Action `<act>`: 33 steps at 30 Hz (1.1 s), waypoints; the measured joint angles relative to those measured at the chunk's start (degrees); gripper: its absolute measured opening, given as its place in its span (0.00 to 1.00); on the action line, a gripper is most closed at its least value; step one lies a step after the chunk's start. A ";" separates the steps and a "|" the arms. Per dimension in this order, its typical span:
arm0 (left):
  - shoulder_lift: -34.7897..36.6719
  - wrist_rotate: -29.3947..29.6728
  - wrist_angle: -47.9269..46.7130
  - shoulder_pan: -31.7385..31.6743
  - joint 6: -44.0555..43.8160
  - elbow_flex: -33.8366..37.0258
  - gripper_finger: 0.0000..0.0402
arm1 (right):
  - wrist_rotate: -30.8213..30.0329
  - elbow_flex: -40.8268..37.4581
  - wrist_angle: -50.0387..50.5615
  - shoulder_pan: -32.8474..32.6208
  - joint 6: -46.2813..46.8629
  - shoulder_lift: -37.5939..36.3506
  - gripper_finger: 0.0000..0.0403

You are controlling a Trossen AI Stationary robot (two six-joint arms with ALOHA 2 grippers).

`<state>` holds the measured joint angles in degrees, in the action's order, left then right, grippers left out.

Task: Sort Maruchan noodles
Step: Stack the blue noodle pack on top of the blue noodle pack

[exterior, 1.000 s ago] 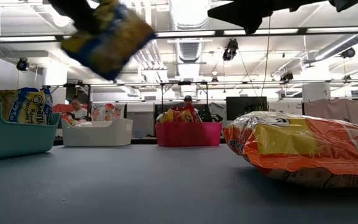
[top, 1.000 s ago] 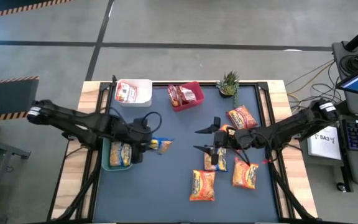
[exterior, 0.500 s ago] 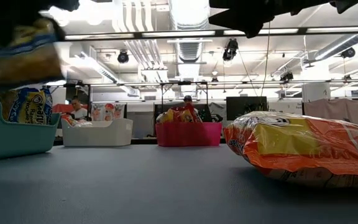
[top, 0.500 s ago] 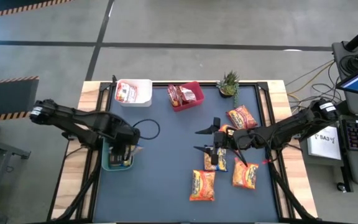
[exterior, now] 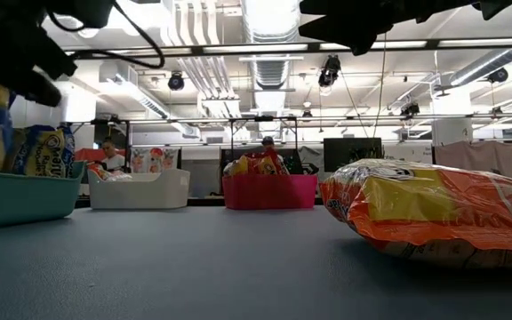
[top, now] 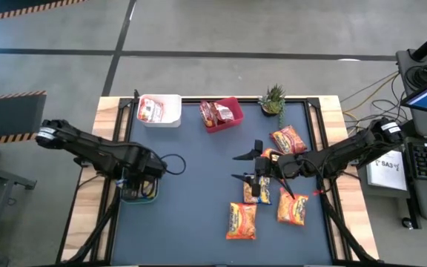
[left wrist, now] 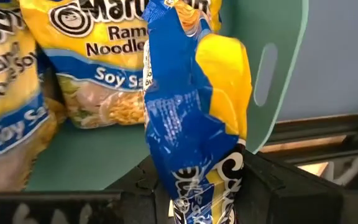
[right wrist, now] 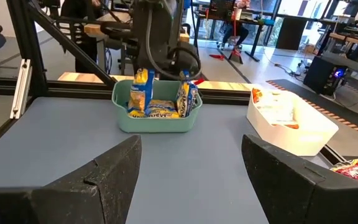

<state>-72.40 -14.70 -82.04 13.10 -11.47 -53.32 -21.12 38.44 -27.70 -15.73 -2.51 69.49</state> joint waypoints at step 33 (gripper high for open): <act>-0.07 11.28 -4.20 0.02 5.53 -6.72 0.62 | -0.02 0.02 0.15 0.28 -0.05 0.00 0.66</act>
<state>-72.47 -3.42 -86.24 13.13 -5.93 -60.04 -21.15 38.46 -27.55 -15.44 -2.57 69.49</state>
